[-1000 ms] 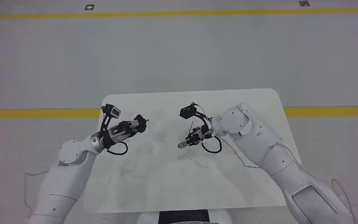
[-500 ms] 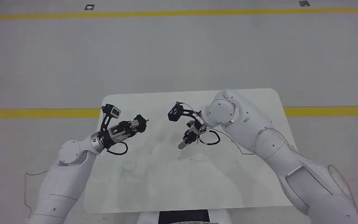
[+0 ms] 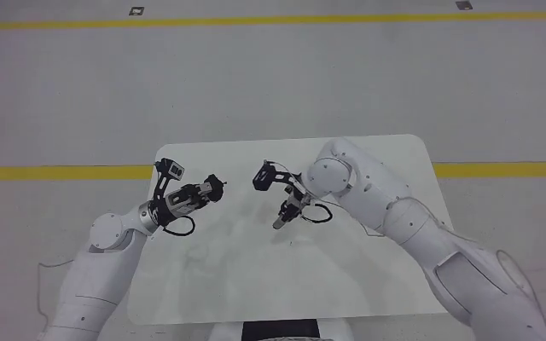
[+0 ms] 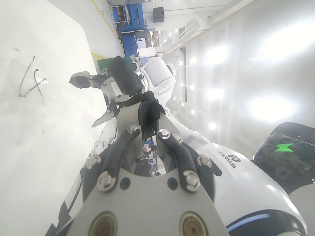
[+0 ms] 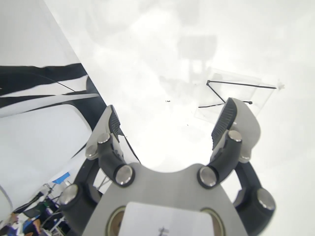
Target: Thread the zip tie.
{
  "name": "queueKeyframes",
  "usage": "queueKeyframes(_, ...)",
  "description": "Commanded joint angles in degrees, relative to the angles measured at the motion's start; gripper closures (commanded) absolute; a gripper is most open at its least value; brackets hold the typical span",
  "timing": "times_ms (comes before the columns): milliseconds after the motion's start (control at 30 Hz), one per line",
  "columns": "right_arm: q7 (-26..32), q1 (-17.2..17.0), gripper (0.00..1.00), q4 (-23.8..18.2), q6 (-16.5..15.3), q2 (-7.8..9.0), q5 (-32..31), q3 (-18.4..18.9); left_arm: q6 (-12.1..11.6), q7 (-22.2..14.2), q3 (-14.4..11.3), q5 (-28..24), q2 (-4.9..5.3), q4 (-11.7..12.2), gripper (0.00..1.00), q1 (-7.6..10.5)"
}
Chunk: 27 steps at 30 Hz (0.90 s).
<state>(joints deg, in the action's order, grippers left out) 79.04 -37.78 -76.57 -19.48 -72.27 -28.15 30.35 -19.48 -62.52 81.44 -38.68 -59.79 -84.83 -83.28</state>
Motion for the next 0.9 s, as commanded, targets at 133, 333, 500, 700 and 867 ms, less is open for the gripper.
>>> queueKeyframes(133,0.6,2.42,0.0,-1.37,0.0,0.28,-0.99,-6.84,0.0,0.0,0.0,0.0,0.0,0.0,1.0,0.0)
queueKeyframes(333,-1.03,1.9,0.0,-1.41,0.0,0.31,-1.38,-6.73,0.0,0.0,0.0,0.0,0.0,0.0,1.0,0.0)
queueKeyframes(500,-2.1,2.63,0.0,0.05,0.0,1.11,-3.61,-5.82,0.0,0.0,0.0,0.0,0.0,0.0,1.0,0.0)
queueKeyframes(700,-1.98,3.53,0.0,-0.32,0.0,1.57,-3.88,-6.78,0.0,0.0,0.0,0.0,0.0,0.0,1.0,0.0)
queueKeyframes(867,-2.95,3.19,0.0,-0.31,0.0,1.58,-4.11,-6.73,0.0,0.0,0.0,0.0,0.0,0.0,1.0,0.0)
